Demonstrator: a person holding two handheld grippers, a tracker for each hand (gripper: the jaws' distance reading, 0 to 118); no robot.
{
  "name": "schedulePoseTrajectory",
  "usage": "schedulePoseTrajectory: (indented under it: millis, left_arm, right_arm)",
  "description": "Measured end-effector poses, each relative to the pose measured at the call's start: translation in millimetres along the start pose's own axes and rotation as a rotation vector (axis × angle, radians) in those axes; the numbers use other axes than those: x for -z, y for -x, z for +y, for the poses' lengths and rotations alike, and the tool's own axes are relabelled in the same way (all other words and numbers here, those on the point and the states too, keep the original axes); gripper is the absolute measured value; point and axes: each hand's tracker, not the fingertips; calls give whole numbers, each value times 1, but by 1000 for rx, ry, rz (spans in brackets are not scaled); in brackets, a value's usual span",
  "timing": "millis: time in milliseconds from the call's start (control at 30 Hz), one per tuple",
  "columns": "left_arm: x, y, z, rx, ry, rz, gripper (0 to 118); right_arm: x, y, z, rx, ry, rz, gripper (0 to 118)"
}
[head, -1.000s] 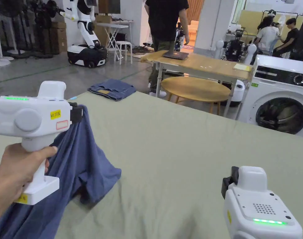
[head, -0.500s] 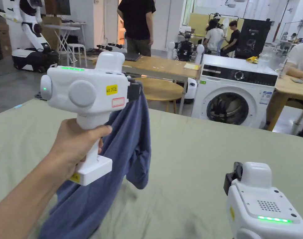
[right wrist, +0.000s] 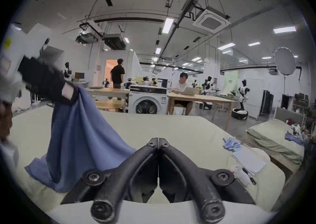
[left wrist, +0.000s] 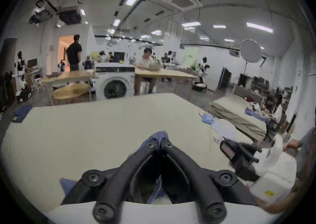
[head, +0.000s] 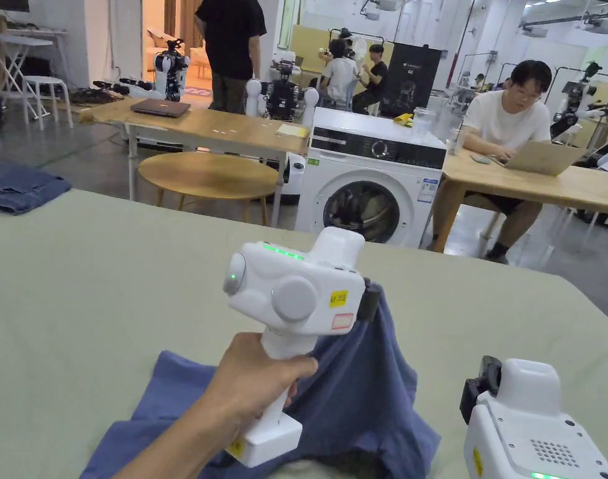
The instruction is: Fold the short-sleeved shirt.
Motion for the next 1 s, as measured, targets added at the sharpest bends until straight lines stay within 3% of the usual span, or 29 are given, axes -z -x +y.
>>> schedulePoseTrajectory:
  millis: [167,200,267,333,667,733,767,800,1000]
  left_arm:
    - [19,0,-35,-34,66,-5,0]
    - [19,1,-39,-45,75,-3,7]
    - [13,9,-41,-70,67,4,34]
    - [2,16,-40,-100,42,34,45]
    - [-96,60,-53,-120,-151,306,43]
    - [-112,64,-66,-96,-170,381,28]
    - [-120,67,-72,-85,-167,414,8]
    - [-125,69,-78,-82,-168,453,0]
    - [-146,101,-107,-145,-139,523,0]
  right_arm:
    - [1,-9,-12,17,41,-13,0]
    - [2,-9,-13,19,46,-11,0]
    - [3,-6,-15,21,54,-6,0]
    - [4,0,-14,23,59,4,0]
    - [3,40,3,46,29,85,0]
    - [2,47,5,49,18,105,0]
    - [2,51,7,51,16,109,0]
    - [2,54,8,55,16,113,0]
    - [4,67,12,89,33,137,0]
